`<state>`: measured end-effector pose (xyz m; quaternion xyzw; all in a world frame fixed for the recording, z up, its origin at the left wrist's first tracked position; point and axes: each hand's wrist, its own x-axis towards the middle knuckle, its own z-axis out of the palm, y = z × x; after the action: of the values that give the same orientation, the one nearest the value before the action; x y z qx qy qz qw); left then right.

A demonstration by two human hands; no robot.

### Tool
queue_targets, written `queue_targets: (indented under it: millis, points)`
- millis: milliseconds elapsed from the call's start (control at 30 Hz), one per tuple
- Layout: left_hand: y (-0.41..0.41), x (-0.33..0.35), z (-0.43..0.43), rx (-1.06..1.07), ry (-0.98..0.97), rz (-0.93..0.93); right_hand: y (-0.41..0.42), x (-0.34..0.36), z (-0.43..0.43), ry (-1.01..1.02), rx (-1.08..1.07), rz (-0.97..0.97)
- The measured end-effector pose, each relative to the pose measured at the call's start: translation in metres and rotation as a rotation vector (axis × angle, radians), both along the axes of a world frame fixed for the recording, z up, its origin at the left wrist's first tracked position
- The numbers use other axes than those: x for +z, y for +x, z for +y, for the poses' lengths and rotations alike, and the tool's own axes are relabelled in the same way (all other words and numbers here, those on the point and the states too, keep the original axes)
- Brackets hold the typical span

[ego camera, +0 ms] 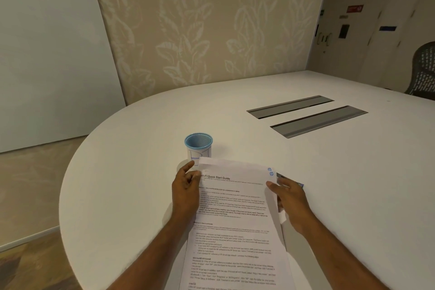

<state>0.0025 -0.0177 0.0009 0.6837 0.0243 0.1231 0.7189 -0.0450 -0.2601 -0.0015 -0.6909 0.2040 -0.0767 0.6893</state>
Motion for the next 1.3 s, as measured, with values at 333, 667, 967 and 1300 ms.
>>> queue_targets:
  millis: [333,667,967,1300]
  points:
    - [-0.011,0.021,0.004,-0.144,-0.173,0.17,-0.01,0.018,0.01,-0.188,-0.099,-0.088]
    - [-0.065,0.106,-0.028,-0.081,-0.216,-0.043,-0.063,0.109,0.104,-0.412,0.176,-0.371]
    - [-0.115,0.131,-0.053,-0.065,-0.022,-0.447,-0.074,0.146,0.097,-0.214,0.17,-0.466]
    - [-0.08,0.196,-0.016,0.007,0.599,-0.704,-0.082,0.185,0.067,-0.169,0.343,-0.509]
